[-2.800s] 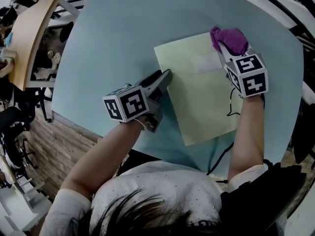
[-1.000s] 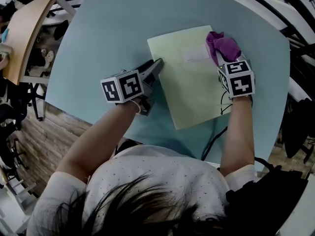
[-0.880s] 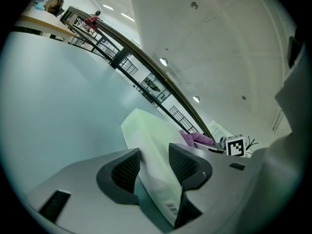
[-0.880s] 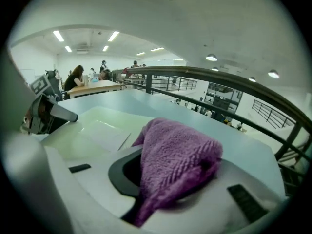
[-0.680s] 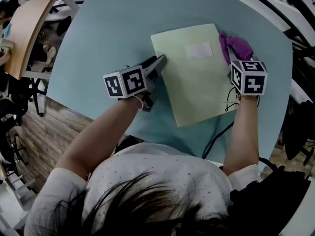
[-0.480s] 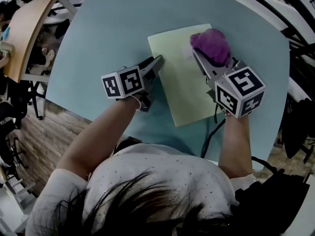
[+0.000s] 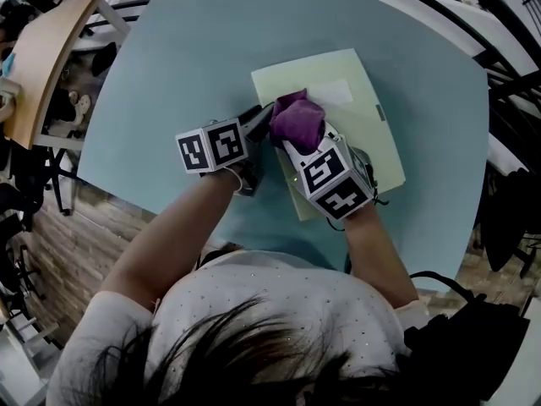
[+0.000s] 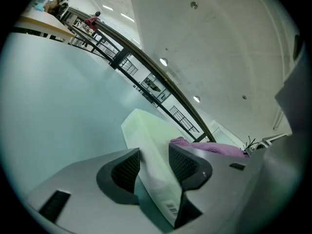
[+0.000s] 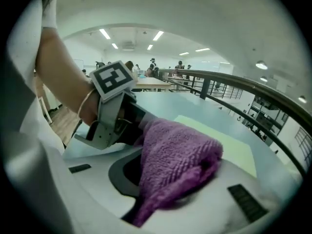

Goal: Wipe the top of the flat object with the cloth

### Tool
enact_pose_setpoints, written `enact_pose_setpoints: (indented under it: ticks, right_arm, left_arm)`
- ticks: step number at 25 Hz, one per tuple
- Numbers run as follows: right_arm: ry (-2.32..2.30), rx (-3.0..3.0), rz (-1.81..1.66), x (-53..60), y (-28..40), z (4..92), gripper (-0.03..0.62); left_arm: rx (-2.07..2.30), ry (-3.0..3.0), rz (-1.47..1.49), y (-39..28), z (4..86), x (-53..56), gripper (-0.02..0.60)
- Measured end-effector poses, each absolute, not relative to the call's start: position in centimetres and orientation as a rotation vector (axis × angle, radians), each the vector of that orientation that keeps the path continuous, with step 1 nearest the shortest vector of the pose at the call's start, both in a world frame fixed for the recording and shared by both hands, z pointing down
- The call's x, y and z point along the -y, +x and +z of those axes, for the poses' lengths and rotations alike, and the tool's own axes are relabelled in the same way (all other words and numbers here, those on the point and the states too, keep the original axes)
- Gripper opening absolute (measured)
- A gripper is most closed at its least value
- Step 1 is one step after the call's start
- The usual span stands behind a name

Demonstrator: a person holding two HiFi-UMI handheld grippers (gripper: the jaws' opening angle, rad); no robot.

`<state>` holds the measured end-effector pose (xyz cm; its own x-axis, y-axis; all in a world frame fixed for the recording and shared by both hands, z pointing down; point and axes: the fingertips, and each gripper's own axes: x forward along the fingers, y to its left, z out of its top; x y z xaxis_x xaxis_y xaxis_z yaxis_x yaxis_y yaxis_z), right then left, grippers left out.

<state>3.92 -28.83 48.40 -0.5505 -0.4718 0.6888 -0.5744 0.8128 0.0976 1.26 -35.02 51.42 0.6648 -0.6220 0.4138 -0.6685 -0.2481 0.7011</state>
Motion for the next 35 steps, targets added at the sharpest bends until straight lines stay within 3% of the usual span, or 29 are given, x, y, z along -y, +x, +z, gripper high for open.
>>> enact_pose_setpoints:
  ticks: [16, 25, 29, 35]
  right_arm:
    - [1.194, 2.046, 0.336, 33.0, 19.8, 48.9, 0.031]
    - [1.273, 2.05, 0.39, 33.3, 23.0, 48.8, 0.031]
    - [1.334, 2.108, 0.389, 33.4, 21.9, 47.1, 0.031]
    - [0.86, 2.483, 0.42, 28.1, 7.4, 43.6, 0.031]
  left_arm:
    - [0.998, 1.947, 0.062, 1.1, 51.4, 35.0, 0.186]
    - [0.996, 1.966, 0.081, 1.2, 51.3, 35.0, 0.186]
    - [1.0, 1.968, 0.068, 1.2, 51.3, 35.1, 0.186]
    - [0.991, 1.984, 0.059, 1.3, 51.3, 35.1, 0.186]
